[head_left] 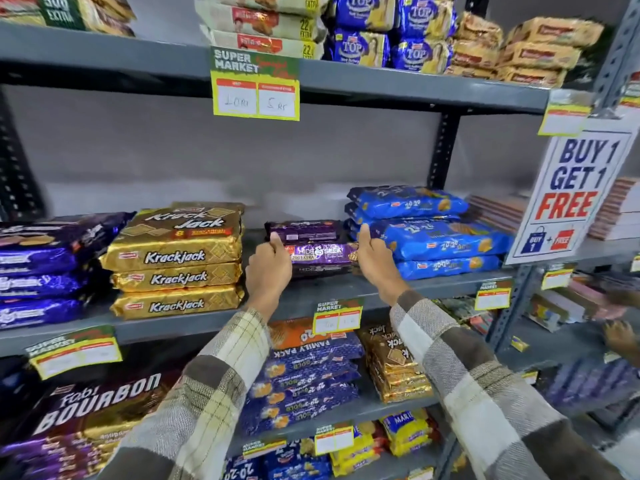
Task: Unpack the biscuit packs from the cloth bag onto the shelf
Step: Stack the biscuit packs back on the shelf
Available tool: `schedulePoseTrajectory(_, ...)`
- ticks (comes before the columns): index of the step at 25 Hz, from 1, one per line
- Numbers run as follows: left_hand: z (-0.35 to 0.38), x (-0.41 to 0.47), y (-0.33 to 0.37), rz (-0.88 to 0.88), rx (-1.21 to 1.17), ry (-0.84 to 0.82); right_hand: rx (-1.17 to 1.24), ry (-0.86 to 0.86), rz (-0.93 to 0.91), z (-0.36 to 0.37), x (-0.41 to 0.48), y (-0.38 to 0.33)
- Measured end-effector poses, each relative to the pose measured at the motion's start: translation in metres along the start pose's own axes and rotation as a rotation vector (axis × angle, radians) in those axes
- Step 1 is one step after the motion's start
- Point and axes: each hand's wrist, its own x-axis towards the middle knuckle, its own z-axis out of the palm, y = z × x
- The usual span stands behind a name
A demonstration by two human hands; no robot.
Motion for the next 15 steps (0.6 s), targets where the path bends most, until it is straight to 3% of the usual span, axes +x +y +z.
schedulePoseTrajectory(6,0.009,0.023,0.009,0.021,0.221,0.065,-0.081,-0.081,0.020,0.004,0.044,0.005)
schedulePoseTrajectory(11,0.016,0.026,-0.001,0.075,0.374,0.041,-0.142,-0.255,0.061,0.015,0.067,0.022)
schedulePoseTrajectory(15,0.019,0.022,-0.008,0.096,0.430,0.071,-0.285,-0.239,0.014,0.014,0.067,0.024)
